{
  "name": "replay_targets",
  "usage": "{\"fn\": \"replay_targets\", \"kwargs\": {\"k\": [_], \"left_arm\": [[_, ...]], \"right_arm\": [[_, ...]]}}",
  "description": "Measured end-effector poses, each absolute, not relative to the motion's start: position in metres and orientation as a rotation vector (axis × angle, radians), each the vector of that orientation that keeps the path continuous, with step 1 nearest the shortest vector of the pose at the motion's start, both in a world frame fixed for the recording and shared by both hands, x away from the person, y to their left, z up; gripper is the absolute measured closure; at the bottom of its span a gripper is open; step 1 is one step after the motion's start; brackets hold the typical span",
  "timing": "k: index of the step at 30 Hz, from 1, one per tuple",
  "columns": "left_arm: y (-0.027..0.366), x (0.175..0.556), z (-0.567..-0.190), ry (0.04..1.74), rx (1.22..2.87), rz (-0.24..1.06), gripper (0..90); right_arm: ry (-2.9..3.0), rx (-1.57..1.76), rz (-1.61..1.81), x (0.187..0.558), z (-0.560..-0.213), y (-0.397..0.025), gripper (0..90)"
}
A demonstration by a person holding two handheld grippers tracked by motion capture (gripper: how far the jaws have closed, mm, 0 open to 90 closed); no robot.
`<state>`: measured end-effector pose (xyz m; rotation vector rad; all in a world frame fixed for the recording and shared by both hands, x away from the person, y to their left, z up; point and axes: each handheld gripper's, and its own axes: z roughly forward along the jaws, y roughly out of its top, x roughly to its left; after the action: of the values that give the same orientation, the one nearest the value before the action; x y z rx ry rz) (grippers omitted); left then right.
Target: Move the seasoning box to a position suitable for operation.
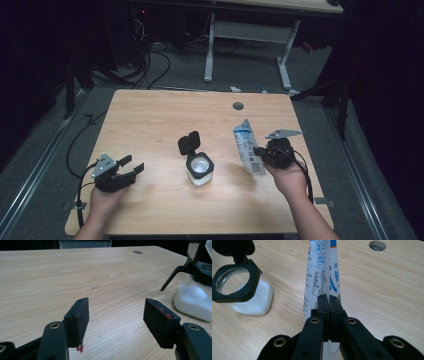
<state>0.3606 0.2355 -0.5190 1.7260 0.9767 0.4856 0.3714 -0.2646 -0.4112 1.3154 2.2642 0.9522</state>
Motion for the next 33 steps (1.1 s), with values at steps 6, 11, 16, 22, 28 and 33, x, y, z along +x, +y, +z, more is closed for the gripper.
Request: {"fn": "replay_targets", "kwargs": {"k": [6,11,16,22,28,33], "left_arm": [[0.234,0.36,-0.519,0.957,1.734,0.48,37.3],[0.233,0.359,-0.518,0.951,1.737,0.477,37.3],[0.232,0.358,-0.518,0.945,1.736,0.473,37.2],[0.23,0.358,-0.519,0.943,1.741,0.473,37.1],[0.23,0.358,-0.519,0.944,1.745,0.468,37.0],[0.229,0.358,-0.52,0.943,1.747,0.465,37.0]], "right_arm": [[2.198,1.322,1.033,0.366,-0.42,-0.271,89.8],[2.138,1.336,1.113,0.364,-0.424,-0.279,89.9],[2.089,1.331,1.147,0.361,-0.432,-0.286,89.9],[2.026,1.327,1.208,0.356,-0.438,-0.291,89.9],[1.988,1.333,1.265,0.354,-0.448,-0.292,90.0],[1.967,1.326,1.297,0.353,-0.455,-0.29,90.0]]}}
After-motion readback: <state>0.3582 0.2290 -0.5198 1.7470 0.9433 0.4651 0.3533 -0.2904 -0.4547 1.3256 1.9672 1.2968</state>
